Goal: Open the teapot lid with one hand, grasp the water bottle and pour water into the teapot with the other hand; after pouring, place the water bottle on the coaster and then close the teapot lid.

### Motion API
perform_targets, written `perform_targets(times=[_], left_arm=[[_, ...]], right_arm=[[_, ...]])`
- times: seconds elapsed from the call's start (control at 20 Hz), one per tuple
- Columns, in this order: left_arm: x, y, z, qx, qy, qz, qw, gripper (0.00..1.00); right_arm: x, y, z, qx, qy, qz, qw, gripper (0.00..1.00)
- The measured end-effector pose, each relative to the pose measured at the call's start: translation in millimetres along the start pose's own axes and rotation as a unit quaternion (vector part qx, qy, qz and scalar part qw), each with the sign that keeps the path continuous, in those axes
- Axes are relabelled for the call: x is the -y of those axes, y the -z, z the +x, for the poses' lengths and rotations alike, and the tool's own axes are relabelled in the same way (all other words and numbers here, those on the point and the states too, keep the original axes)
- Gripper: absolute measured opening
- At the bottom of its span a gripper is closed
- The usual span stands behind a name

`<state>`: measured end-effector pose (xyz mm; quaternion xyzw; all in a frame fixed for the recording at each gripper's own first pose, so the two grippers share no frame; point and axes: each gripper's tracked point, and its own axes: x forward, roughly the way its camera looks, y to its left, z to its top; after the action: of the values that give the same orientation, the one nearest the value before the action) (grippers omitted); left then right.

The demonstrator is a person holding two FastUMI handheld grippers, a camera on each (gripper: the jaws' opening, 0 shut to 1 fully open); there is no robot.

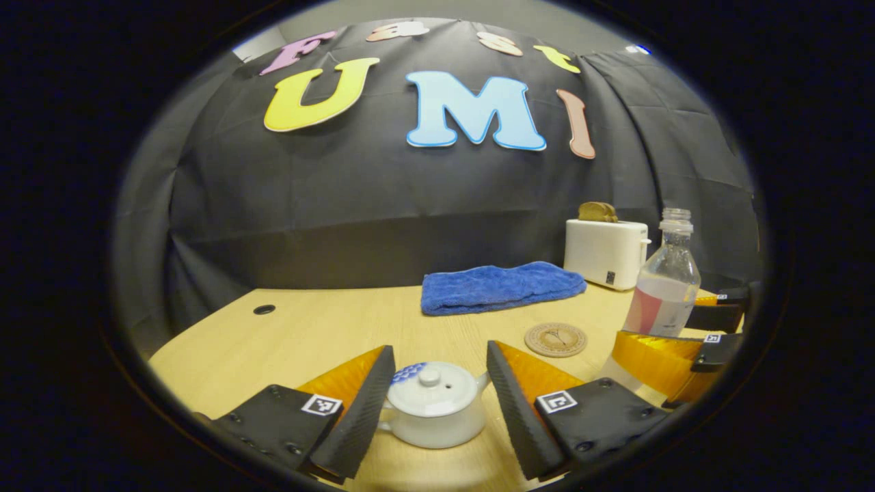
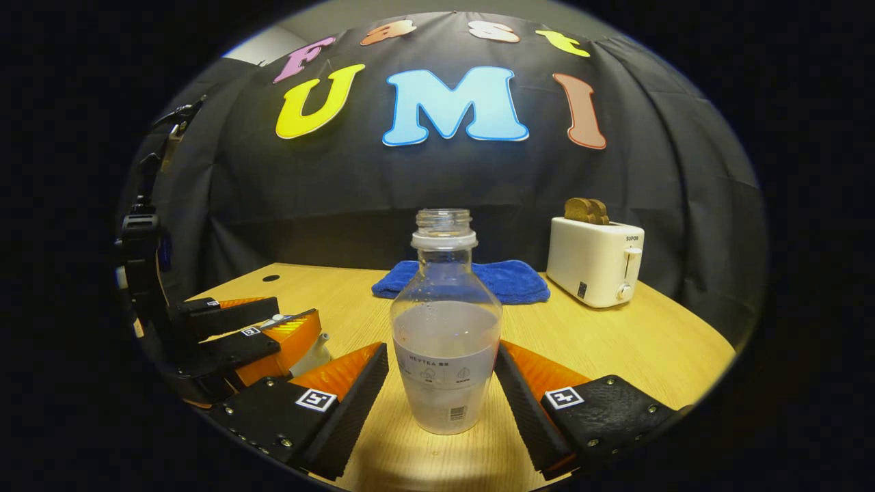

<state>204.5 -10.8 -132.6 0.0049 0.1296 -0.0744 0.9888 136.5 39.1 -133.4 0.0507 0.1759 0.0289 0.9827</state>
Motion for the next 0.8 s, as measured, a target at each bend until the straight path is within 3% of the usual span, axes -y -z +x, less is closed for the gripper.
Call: perform_targets(times=[0.15,0.2,0.3,0.4,0.55,0.65,0.8], left_arm=[[-1.1,-0.8,-0.7,0.003,0.002,0.001,1.0,0.6],[-6.2,-4.2,-1.9,0.003,-0.008,0.006,1.0,0.6],[-8.5,-6.3,-2.0,0.003,-0.011,0.01,1.0,0.3],[-8.0,-2.4,-2.3,-0.001,-0.015,0.015,1.0,0.36],[-5.2,-4.0,-3.4,-0.001,-0.01,0.018,1.0,0.37],[-6.8,-3.4,-0.6,0.003,-0.011,0.008,1.0,0.19],[-6.8,-4.6,-1.0,0.006,-0.01,0.002,1.0,0.19]], right_arm=[[-1.7,5.8,0.5,-0.008,0.0,-0.007,1.0,0.95],[-3.2,5.8,0.7,-0.008,-0.001,-0.009,1.0,0.95],[-4.0,4.8,-0.6,-0.005,0.0,-0.018,1.0,0.95],[-3.7,4.4,-0.1,-0.002,0.001,-0.022,1.0,0.95],[-3.6,7.7,1.0,-0.007,-0.001,-0.019,1.0,0.95],[-3.0,9.2,0.9,-0.011,-0.002,-0.016,1.0,0.96],[-1.2,9.3,1.0,-0.012,0.001,-0.019,1.0,0.95]])
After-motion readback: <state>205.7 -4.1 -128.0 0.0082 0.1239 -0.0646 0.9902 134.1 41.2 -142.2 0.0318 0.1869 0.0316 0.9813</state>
